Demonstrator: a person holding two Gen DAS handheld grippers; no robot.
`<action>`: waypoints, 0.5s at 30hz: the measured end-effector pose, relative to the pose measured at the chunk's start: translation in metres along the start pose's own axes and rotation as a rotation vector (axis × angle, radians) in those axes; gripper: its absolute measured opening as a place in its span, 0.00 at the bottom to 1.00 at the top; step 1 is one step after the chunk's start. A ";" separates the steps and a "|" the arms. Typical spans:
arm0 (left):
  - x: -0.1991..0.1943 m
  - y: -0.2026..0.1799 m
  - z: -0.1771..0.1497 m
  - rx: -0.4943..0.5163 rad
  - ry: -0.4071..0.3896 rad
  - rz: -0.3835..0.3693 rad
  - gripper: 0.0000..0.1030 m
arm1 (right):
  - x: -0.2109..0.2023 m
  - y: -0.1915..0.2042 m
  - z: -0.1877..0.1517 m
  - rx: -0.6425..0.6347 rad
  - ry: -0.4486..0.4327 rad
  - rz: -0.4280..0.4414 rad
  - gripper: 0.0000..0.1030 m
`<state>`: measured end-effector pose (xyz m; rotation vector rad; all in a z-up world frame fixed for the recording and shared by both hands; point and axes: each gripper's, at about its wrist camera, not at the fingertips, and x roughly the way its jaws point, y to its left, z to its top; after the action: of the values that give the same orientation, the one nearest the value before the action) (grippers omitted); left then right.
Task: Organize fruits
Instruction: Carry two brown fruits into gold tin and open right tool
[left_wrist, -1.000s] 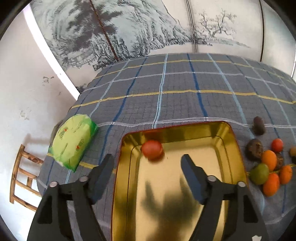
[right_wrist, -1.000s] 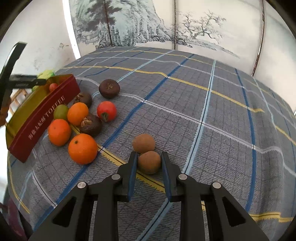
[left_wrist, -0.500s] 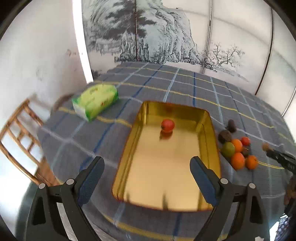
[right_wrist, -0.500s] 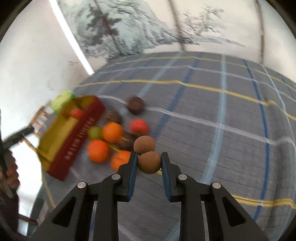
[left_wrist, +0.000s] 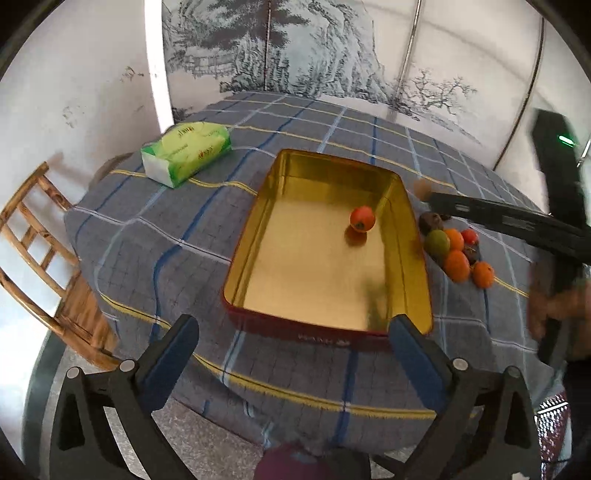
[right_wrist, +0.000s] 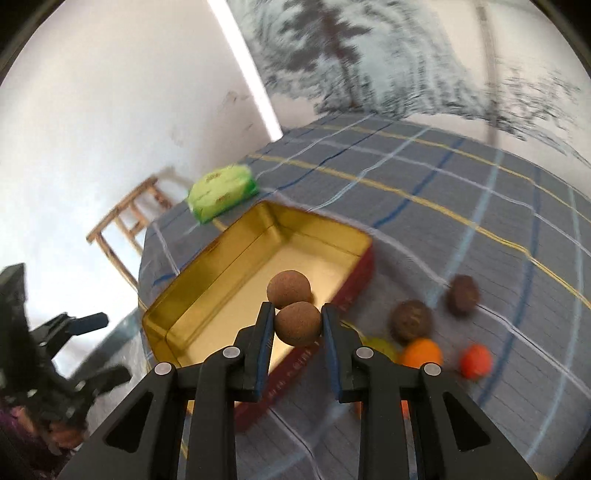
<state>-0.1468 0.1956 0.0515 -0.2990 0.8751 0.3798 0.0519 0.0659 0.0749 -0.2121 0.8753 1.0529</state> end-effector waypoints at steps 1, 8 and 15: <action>-0.002 0.001 -0.001 -0.005 -0.003 0.003 0.99 | 0.008 0.003 0.003 -0.009 0.011 0.001 0.26; -0.010 0.002 -0.003 0.014 -0.030 0.018 0.99 | 0.064 0.023 0.022 -0.043 0.095 0.002 0.26; -0.008 0.005 -0.006 0.022 -0.019 -0.012 0.99 | 0.102 0.033 0.034 -0.051 0.150 -0.033 0.26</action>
<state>-0.1576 0.1958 0.0538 -0.2803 0.8579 0.3614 0.0632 0.1691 0.0320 -0.3510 0.9768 1.0391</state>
